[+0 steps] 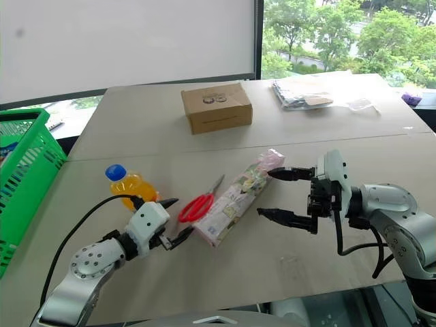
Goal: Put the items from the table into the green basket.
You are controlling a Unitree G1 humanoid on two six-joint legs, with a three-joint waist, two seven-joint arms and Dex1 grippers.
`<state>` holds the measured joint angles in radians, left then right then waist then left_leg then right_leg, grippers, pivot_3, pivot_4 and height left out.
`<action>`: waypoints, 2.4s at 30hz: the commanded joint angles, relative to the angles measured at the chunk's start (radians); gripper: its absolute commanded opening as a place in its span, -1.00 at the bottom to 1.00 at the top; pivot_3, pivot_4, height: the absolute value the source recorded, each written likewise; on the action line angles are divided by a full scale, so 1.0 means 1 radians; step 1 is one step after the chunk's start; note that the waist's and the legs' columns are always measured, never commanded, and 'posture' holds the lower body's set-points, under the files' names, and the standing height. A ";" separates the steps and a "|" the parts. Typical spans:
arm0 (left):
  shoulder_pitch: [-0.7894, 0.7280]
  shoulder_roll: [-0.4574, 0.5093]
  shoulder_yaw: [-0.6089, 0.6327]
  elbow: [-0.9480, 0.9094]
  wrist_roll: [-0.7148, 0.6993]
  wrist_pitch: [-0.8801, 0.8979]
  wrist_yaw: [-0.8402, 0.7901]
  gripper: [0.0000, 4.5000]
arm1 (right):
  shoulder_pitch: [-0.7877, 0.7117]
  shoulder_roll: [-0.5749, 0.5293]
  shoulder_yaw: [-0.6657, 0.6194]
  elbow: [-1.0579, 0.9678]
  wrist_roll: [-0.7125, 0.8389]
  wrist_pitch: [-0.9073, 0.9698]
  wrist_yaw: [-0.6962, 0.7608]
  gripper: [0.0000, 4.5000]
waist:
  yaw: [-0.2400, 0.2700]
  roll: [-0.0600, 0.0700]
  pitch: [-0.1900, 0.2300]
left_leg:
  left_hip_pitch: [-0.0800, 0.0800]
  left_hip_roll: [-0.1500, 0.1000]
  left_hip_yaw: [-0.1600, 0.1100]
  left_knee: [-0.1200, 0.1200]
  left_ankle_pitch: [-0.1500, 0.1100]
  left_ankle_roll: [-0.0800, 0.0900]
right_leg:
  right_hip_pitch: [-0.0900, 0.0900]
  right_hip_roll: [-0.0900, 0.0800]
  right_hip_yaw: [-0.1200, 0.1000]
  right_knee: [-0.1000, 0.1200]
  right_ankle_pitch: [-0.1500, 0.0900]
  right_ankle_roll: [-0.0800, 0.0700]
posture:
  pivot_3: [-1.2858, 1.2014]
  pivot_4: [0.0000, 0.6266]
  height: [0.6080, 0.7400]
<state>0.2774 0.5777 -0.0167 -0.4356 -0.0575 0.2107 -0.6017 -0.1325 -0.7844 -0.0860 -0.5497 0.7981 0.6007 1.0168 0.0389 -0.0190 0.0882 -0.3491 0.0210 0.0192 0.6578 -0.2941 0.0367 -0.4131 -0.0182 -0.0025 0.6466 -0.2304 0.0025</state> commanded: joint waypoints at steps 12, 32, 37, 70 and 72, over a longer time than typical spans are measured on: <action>-0.018 -0.085 0.032 -0.015 0.038 -0.110 0.105 -0.98 | -0.066 -0.025 -0.013 -0.025 0.057 0.062 -0.013 1.00 | 0.000 -0.001 0.000 | 0.000 0.000 0.000 0.001 0.000 0.000 | 0.000 0.000 0.000 0.000 0.000 0.000 | 0.07 -0.85 0.76; -0.591 -0.411 0.115 -0.072 -0.168 0.308 0.397 -0.98 | -0.127 0.052 -0.021 0.010 0.049 0.042 -0.063 1.00 | 0.000 -0.002 -0.002 | -0.011 -0.004 -0.006 0.016 0.000 0.000 | 0.000 0.003 -0.003 0.002 0.009 0.004 | 0.05 -0.90 0.76; -0.752 -0.448 0.285 0.083 -0.209 0.375 0.543 -0.98 | -0.131 0.068 -0.015 0.012 0.037 0.029 -0.076 1.00 | -0.003 -0.002 -0.002 | -0.011 -0.005 -0.006 0.017 0.000 0.000 | 0.000 0.003 -0.003 0.003 0.009 0.004 | 0.05 -0.93 0.76; -0.512 -0.195 0.271 0.046 -0.147 0.751 0.541 0.98 | -0.177 0.196 0.058 0.113 -0.109 -0.070 -0.130 1.00 | -0.018 -0.006 -0.006 | -0.013 -0.011 -0.012 0.025 0.001 0.000 | -0.003 -0.012 -0.008 0.015 0.010 0.005 | 0.09 -0.89 0.76; -0.489 -0.234 0.249 0.041 -0.136 0.788 0.575 0.98 | -0.184 0.200 0.066 0.125 -0.117 -0.075 -0.124 1.00 | -0.012 -0.006 -0.007 | -0.010 -0.011 -0.012 0.026 0.001 0.000 | 0.000 -0.012 -0.008 0.015 0.010 0.005 | 0.09 -0.89 0.76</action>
<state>-0.2286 0.3710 0.2642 -0.3685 -0.2141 0.9547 -0.0608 -0.2977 -0.5840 -0.0143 -0.4225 0.6865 0.5502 0.8849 0.0268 -0.0250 0.0816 -0.3596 0.0096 0.0072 0.6844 -0.2931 0.0366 -0.4128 -0.0304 -0.0106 0.6618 -0.2206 0.0078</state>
